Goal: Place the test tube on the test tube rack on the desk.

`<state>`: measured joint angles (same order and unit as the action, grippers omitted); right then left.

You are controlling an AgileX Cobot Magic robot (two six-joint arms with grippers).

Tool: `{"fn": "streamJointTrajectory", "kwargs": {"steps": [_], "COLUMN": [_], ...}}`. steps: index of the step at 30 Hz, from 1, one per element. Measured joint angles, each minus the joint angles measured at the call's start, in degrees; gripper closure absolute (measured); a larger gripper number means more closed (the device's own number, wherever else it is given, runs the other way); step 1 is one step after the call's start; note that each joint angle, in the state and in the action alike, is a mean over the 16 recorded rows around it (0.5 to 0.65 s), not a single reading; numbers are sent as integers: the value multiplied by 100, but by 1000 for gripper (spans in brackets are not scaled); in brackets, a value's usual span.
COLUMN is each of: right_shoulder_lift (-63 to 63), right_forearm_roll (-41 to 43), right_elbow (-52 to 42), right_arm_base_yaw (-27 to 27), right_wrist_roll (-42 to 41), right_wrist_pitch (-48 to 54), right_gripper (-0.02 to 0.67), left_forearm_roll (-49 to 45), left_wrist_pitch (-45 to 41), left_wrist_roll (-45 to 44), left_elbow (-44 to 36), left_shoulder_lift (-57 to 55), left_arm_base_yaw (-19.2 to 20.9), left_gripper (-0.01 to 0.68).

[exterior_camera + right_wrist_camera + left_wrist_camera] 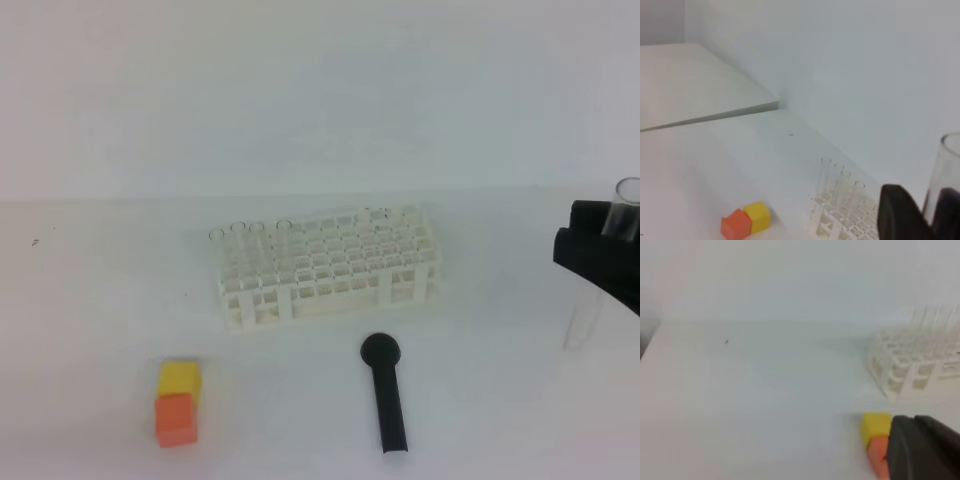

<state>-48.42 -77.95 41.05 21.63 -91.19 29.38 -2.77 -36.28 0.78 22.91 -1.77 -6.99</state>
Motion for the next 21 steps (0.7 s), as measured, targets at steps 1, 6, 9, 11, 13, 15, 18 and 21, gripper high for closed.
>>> {"fn": "streamJointTrajectory", "kwargs": {"steps": [1,6,9,11,13,15,18,21], "right_shoulder_lift": [0,0,0,0,0,0,0,0], "right_forearm_roll": [-5,-35,-55,-70,-82,-91,-107,-127], "right_elbow": [0,0,0,0,-1,-4,-9,-15], "right_arm_base_yaw": [0,0,0,0,0,0,0,0], "right_wrist_roll": [-4,-13,-16,-17,-18,-24,-60,-119], "right_wrist_pitch": [12,104,166,206,245,276,300,298], "right_gripper": [530,530,530,530,530,530,530,530], "left_forearm_roll": [-3,-26,-42,-53,-65,-80,-96,-105], "left_wrist_pitch": [80,595,900,1043,1139,1274,1472,1560], "left_wrist_roll": [-3,-15,-21,-22,-24,-26,-27,-27], "left_elbow": [-156,-926,-1312,-1539,-1740,-1906,-2087,-2210], "left_shoulder_lift": [50,203,228,228,227,225,223,221], "left_arm_base_yaw": [11,23,23,23,23,23,23,23], "left_gripper": [674,674,674,674,674,674,674,674]}}
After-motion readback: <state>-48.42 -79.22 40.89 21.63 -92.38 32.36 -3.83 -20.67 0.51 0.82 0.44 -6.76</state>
